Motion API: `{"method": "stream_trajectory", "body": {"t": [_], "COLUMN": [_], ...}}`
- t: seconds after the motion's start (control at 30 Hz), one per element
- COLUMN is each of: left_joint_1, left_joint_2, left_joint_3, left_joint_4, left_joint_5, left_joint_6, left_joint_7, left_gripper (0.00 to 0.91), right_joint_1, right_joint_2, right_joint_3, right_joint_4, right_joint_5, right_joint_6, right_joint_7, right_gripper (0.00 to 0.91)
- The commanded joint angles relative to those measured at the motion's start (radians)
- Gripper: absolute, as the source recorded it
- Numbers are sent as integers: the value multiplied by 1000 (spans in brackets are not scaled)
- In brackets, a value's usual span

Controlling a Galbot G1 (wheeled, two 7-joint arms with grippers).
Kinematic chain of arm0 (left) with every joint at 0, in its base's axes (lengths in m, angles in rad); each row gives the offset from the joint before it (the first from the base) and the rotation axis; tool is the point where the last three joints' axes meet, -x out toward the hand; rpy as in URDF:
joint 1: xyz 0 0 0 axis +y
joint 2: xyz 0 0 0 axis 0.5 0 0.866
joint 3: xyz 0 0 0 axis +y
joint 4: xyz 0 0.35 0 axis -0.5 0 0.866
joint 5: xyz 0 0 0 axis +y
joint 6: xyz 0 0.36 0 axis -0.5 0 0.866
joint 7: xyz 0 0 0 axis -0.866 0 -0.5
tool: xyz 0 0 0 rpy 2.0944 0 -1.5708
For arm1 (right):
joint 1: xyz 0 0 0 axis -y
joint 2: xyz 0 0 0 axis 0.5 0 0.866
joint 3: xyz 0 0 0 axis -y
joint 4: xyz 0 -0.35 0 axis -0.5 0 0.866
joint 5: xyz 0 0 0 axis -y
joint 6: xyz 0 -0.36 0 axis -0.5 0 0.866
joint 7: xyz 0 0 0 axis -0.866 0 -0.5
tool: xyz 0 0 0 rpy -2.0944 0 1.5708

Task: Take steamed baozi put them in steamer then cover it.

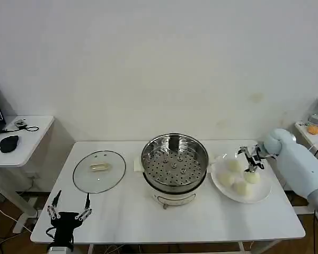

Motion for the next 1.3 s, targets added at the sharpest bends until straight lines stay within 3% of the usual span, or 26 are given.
{"method": "stream_trajectory", "body": {"t": [0.03,0.17,0.23,0.3,0.7,0.93,1.1,1.23,1.3], "left_joint_1": [2,9,14,16,26,22,17,17,16], "left_joint_2": [-1,-4,-6,-7,-10,-12,-10,-10,-10], "left_joint_3": [-7,-9,-10,-10,-10,-4,7,15,15], "left_joint_4": [1,0,-1,-4,-13,-11,-5,-7,-13], "left_joint_5": [1,2,3,4,4,4,3,4,4], "left_joint_6": [-5,-11,-16,-17,-24,-21,-21,-21,-21], "left_joint_7": [-2,-4,-4,-6,-10,-12,-19,-18,-19], "left_gripper": [907,907,907,907,907,907,907,907,907], "right_joint_1": [19,19,19,20,32,94,173,236,288], "right_joint_2": [77,104,110,112,70,-61,-153,-193,-207], "right_joint_3": [3,22,26,26,19,-56,-125,-172,-243], "right_joint_4": [-115,-148,-156,-160,-96,104,288,399,465], "right_joint_5": [-36,-63,-78,-85,-50,88,284,388,466], "right_joint_6": [13,14,14,16,10,9,-20,-42,-64], "right_joint_7": [14,27,27,26,17,-14,-35,-36,-33], "right_gripper": [836,796,736,615,605,605,605,605,615]}}
